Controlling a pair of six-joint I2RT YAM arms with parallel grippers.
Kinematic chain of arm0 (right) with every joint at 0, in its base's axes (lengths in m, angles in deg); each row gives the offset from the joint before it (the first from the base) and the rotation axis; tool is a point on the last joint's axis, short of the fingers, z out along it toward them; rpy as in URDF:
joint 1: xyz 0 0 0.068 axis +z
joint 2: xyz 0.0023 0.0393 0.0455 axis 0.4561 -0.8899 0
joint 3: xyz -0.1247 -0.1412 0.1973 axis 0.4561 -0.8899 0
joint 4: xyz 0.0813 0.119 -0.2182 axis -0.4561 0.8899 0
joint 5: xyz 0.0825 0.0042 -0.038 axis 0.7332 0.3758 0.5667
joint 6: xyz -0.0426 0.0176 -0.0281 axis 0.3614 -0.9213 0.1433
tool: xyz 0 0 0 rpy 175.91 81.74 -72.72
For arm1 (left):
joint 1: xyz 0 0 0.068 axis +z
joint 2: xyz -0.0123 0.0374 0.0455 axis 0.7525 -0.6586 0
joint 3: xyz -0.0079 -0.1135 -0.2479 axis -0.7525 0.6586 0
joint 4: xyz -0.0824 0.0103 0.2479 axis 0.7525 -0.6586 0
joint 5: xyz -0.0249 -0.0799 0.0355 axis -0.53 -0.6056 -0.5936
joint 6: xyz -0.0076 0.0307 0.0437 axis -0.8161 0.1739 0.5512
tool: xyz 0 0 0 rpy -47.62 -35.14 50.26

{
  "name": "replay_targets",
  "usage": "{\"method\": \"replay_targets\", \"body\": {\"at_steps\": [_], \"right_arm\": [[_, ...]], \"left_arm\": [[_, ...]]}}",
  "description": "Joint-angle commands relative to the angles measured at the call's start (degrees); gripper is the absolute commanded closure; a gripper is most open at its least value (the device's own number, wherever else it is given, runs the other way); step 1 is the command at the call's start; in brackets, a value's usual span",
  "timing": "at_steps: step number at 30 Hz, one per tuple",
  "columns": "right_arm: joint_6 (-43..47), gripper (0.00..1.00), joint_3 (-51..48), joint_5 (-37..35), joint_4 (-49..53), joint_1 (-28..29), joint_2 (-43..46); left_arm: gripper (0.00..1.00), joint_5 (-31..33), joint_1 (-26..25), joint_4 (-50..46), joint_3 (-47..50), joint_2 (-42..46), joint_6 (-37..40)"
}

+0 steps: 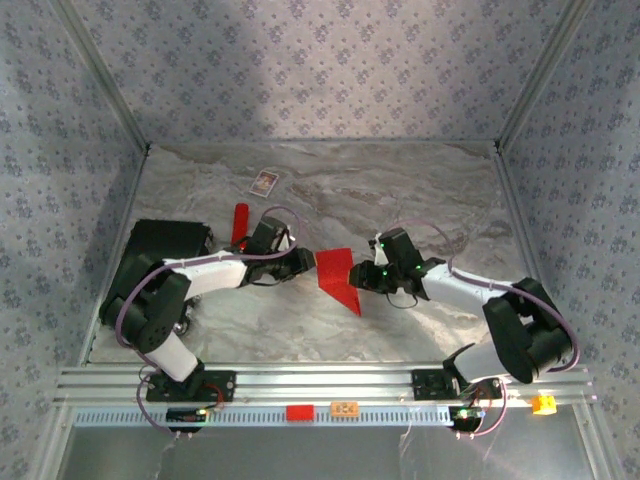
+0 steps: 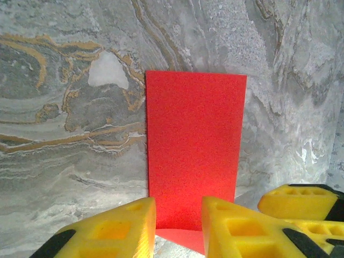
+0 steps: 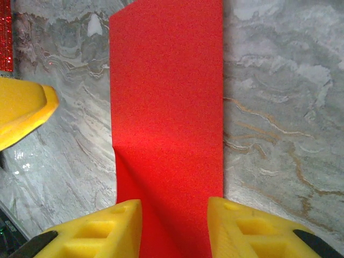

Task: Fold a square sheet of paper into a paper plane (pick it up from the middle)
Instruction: Fourth fold the wing at the center of the table.

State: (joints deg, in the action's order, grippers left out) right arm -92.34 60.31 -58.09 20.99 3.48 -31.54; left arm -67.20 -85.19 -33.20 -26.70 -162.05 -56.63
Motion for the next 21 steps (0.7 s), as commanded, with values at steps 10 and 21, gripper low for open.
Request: {"method": "replay_targets", "body": {"at_steps": [10, 21], "right_arm": [[6.0, 0.57, 2.4, 6.0, 0.9, 1.5, -0.7], [9.3, 0.87, 2.7, 5.6, 3.1, 1.0, -2.5]], "left_arm": [[0.68, -2.1, 0.1, -0.4, -0.3, -0.8, 0.9], [0.64, -4.8, 0.5, -0.2, -1.7, -2.2, 1.7]]}}
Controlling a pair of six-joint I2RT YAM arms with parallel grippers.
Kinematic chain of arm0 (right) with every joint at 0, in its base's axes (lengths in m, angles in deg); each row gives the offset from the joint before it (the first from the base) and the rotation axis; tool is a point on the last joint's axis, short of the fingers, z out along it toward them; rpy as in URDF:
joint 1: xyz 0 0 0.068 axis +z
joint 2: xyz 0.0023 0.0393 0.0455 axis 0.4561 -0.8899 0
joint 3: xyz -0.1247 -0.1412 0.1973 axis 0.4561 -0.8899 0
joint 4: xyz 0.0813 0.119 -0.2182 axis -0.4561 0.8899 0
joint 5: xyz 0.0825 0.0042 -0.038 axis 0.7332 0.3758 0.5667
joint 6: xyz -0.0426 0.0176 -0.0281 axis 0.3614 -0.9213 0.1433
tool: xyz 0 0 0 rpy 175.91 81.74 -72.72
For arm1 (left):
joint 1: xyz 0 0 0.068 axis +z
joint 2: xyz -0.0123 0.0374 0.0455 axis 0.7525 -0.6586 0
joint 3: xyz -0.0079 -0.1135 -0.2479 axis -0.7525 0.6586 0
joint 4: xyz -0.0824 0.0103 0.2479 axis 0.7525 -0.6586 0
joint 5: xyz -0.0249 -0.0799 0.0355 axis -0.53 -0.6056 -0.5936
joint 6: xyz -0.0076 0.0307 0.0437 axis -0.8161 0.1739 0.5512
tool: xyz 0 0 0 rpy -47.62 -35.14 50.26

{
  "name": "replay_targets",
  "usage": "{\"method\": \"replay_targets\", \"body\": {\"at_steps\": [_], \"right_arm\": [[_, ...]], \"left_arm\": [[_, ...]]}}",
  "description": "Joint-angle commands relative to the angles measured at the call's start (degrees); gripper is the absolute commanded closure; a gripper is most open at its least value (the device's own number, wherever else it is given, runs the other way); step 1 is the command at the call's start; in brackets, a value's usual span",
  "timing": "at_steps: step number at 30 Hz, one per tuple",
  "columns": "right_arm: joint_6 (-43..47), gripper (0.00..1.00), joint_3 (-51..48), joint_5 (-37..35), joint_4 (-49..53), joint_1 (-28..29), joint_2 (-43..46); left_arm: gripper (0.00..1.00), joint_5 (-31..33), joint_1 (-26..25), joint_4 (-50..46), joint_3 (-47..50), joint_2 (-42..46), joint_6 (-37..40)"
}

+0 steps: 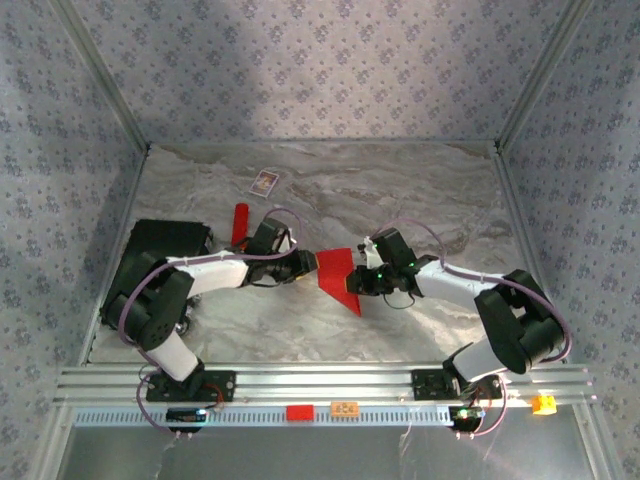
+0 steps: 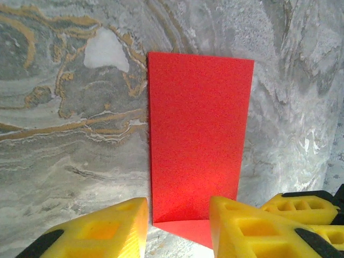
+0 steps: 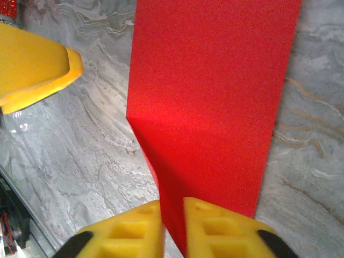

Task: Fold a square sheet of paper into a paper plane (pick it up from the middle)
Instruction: Fourth fold the wing at the center of the table.

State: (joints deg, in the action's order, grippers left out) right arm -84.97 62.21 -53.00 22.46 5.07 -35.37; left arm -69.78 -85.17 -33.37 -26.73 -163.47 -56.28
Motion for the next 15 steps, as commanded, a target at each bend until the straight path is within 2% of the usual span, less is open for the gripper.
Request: {"method": "replay_targets", "body": {"at_steps": [1, 5, 11, 15], "right_arm": [[2.1, 0.88, 0.6, 0.7, 1.6, -0.9, 1.5], [1.7, 0.92, -0.6, 1.8, 0.5, -2.0, 2.5], [0.7, 0.92, -1.9, 1.8, -0.8, -2.9, 3.8], [0.5, 0.92, -2.6, 1.8, -1.4, -3.4, 4.1]], "left_arm": [[0.63, -3.0, 0.6, 0.0, -2.1, -1.0, 1.6], [0.59, -4.7, 1.3, 0.4, -3.2, -1.8, 1.8], [0.49, -7.4, 2.0, 2.7, -4.0, -2.9, 1.1], [0.47, -9.9, 2.1, 4.9, -4.8, -5.0, -0.2]]}}
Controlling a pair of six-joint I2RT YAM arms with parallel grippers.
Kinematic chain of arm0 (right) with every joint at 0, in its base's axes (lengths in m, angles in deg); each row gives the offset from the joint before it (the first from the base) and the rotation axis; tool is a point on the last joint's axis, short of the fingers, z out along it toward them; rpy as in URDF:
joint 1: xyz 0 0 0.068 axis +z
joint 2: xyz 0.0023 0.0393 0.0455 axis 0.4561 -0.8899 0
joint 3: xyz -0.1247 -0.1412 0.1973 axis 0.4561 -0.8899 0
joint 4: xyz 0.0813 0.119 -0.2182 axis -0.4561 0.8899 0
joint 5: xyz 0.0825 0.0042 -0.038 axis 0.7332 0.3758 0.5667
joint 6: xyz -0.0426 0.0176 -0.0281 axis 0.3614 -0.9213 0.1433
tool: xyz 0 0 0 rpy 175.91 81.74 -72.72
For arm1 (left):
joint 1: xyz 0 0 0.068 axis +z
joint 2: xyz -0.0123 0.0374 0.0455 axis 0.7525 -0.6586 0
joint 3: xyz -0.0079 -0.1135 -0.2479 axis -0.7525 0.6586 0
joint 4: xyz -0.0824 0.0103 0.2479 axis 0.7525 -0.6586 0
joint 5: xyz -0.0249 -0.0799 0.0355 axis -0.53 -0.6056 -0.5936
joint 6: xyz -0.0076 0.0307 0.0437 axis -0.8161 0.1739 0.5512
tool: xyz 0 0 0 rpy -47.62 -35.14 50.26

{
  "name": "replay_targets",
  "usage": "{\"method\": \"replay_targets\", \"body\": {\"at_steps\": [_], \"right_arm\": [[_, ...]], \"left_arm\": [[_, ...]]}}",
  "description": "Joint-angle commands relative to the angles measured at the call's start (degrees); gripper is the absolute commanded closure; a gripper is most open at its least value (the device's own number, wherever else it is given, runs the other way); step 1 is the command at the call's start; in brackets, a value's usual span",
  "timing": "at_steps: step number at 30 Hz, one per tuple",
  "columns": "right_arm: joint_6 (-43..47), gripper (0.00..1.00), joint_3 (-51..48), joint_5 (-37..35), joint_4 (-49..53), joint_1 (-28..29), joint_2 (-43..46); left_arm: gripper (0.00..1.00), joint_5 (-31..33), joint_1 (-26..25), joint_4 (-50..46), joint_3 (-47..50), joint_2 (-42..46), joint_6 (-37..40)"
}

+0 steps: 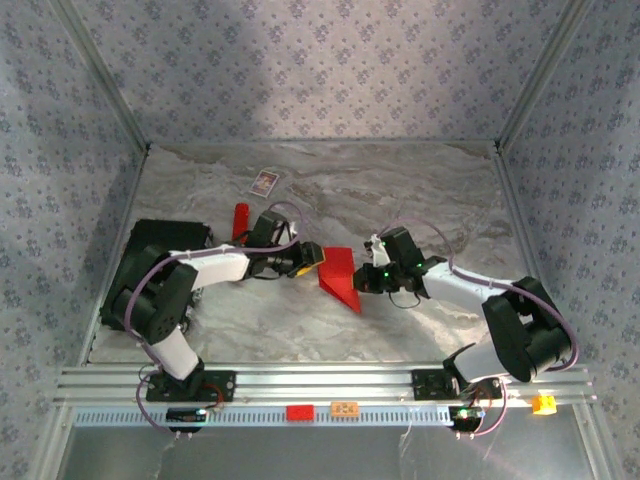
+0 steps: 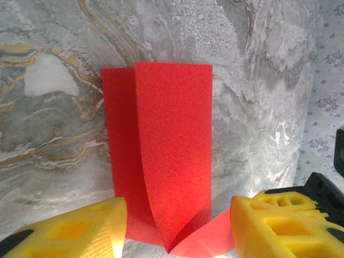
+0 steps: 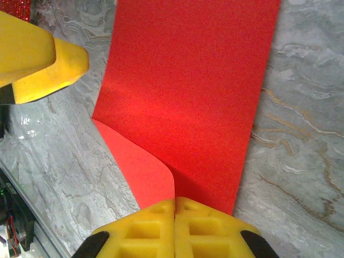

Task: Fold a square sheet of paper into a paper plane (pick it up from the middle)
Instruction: Fourth fold the wing at the center of the table.

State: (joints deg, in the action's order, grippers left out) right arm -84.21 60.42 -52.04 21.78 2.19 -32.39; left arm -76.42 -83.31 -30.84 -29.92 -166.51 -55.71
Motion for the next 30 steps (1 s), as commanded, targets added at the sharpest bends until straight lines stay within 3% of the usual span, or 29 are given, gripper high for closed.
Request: {"method": "replay_targets", "body": {"at_steps": [1, 12, 19, 25, 30], "right_arm": [[-0.3, 0.92, -0.8, 0.8, -0.9, -0.7, 1.2], [-1.7, 0.91, -2.2, 1.4, -3.4, -1.4, 1.2], [-2.0, 0.82, -1.9, -0.2, -1.7, -1.4, 2.4], [-0.8, 0.6, -2.2, -8.8, 4.4, -1.0, 9.5], [0.6, 0.56, -3.9, -18.9, 6.8, 1.1, 16.7]], "left_arm": [[0.47, -3.7, 0.2, 3.0, -1.8, -2.4, -1.2], [0.53, -8.2, -0.2, 10.3, -3.7, -8.8, -6.4], [0.77, -8.6, -0.8, 12.7, -4.5, -10.7, -8.4], [0.91, -7.3, -0.9, 16.4, -3.0, -10.0, -11.0], [0.99, -5.1, -1.1, 16.8, -2.0, -8.8, -12.1]]}}
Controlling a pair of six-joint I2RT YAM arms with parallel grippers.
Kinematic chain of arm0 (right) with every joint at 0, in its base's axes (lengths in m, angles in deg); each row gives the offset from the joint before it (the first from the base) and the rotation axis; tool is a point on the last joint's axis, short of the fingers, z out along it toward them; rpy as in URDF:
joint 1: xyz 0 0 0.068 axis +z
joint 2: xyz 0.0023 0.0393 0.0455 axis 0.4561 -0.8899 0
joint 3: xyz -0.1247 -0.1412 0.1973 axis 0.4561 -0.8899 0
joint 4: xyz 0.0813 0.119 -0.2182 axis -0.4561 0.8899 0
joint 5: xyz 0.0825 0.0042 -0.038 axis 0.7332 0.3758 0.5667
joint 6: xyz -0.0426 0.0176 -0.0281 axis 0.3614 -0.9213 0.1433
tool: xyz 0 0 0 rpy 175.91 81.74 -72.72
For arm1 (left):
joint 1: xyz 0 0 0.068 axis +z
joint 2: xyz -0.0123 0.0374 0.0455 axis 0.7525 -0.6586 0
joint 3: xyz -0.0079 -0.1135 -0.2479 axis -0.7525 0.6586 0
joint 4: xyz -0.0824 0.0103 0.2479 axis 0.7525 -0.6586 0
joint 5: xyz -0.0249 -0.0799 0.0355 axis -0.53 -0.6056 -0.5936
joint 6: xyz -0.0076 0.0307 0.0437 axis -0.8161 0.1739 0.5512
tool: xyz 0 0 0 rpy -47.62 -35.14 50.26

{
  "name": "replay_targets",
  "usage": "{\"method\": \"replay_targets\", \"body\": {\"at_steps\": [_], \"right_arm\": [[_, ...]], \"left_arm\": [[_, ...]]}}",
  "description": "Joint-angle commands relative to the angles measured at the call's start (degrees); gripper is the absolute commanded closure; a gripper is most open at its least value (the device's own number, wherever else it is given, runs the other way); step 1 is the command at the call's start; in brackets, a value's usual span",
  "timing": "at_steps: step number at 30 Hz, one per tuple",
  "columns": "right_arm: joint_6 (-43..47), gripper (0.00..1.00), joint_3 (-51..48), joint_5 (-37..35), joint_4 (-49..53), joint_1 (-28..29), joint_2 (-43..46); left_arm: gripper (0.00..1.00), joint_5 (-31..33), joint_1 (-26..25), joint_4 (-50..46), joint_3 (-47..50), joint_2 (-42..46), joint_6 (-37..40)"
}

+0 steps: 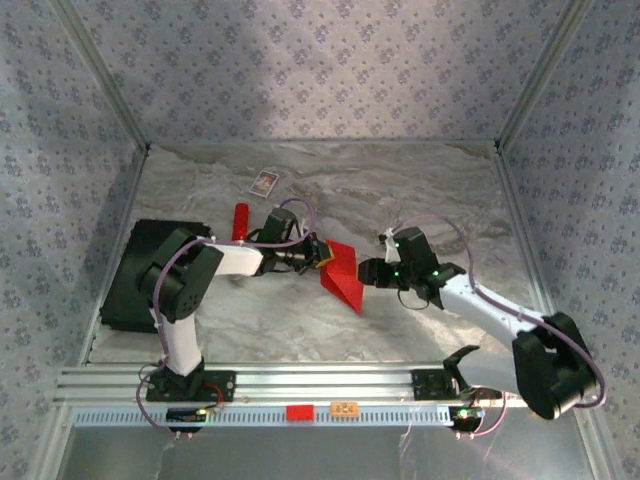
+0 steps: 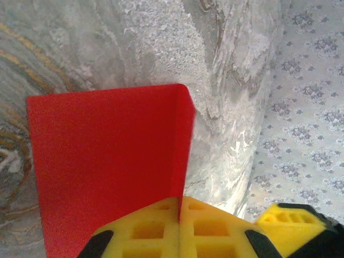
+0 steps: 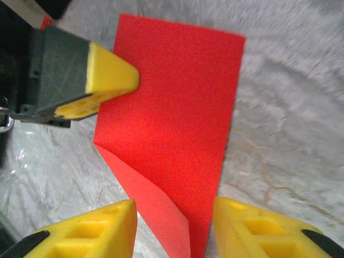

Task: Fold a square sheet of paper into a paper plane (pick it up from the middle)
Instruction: Fourth fold the wing at the center of the table.

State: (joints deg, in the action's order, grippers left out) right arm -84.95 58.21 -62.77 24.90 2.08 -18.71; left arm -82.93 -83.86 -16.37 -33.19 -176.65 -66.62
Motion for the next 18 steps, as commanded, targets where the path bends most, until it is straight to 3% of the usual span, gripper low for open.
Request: {"method": "replay_targets", "body": {"at_steps": [1, 9, 18], "right_arm": [[1.5, 0.56, -2.3, -9.9, 3.4, 1.9, 4.1], [16.4, 0.53, -10.4, -28.6, -11.5, 18.2, 10.0], [31.2, 0.54, -12.3, -44.0, -22.9, 32.3, -0.3]], "left_arm": [[1.0, 2.0, -0.7, 2.8, 1.7, 1.7, -1.7], [1.0, 10.8, -2.9, 2.8, 3.8, 5.5, -4.0], [1.0, 12.7, -4.8, 2.5, 2.9, 5.4, -5.2]]}}
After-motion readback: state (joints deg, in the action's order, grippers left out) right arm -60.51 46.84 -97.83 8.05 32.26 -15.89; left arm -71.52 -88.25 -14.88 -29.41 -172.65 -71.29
